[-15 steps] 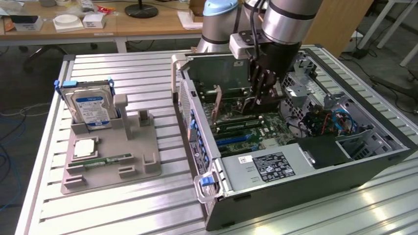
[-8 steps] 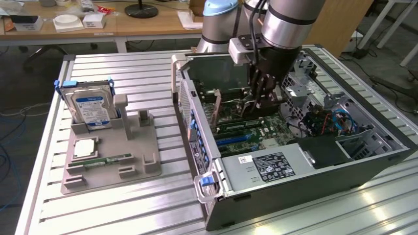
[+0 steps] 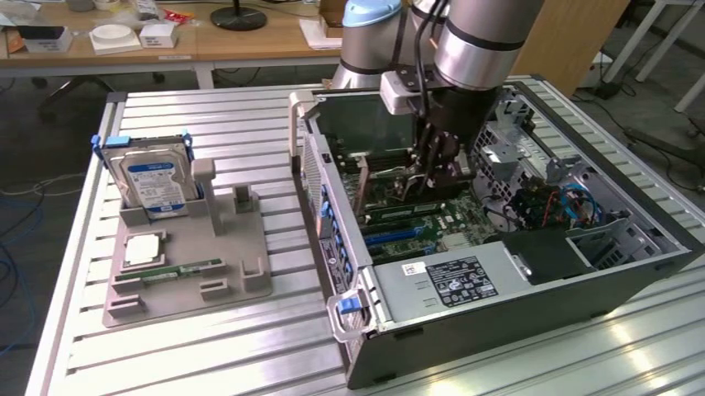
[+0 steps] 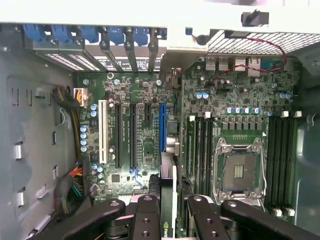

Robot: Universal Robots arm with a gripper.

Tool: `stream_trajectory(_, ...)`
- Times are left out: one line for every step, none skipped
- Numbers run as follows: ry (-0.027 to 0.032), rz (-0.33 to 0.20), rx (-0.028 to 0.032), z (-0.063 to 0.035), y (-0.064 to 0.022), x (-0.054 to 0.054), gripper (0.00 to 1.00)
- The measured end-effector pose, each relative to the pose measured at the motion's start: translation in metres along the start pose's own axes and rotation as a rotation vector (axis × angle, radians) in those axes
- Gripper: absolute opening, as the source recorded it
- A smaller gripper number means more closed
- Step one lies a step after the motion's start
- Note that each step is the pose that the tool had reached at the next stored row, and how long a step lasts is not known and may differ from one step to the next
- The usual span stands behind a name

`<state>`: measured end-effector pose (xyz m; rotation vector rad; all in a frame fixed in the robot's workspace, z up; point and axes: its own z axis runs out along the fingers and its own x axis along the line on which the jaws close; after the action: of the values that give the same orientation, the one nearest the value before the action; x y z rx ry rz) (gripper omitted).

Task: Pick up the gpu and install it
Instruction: 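Insert the gpu into the slot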

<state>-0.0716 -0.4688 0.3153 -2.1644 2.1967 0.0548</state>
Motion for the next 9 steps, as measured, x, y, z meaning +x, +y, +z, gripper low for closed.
stream_trajectory(0.0000, 0.000, 0.0000, 0.0017, 0.0001, 0.000, 0.26)
stream_trajectory(0.0000, 0.000, 0.0000, 0.0036, 0.0002, 0.000, 0.26)
stream_trajectory(0.0000, 0.000, 0.0000, 0.0054, 0.0003, 0.000, 0.26)
stream_trajectory(-0.0001, 0.000, 0.0001, 0.0073, 0.0005, 0.001, 0.26)
stream_trajectory(-0.0001, 0.000, 0.0000, 0.0091, 0.0007, 0.001, 0.26)
stream_trajectory(0.0000, 0.000, 0.0000, 0.0108, 0.0009, 0.001, 0.26)
stream_trajectory(0.0000, 0.000, 0.0000, 0.0126, 0.0010, 0.001, 0.26)
stream_trajectory(0.0000, 0.000, 0.0000, 0.0144, 0.0011, 0.001, 0.26)
stream_trajectory(0.0001, 0.000, -0.0001, 0.0162, 0.0012, 0.001, 0.26)
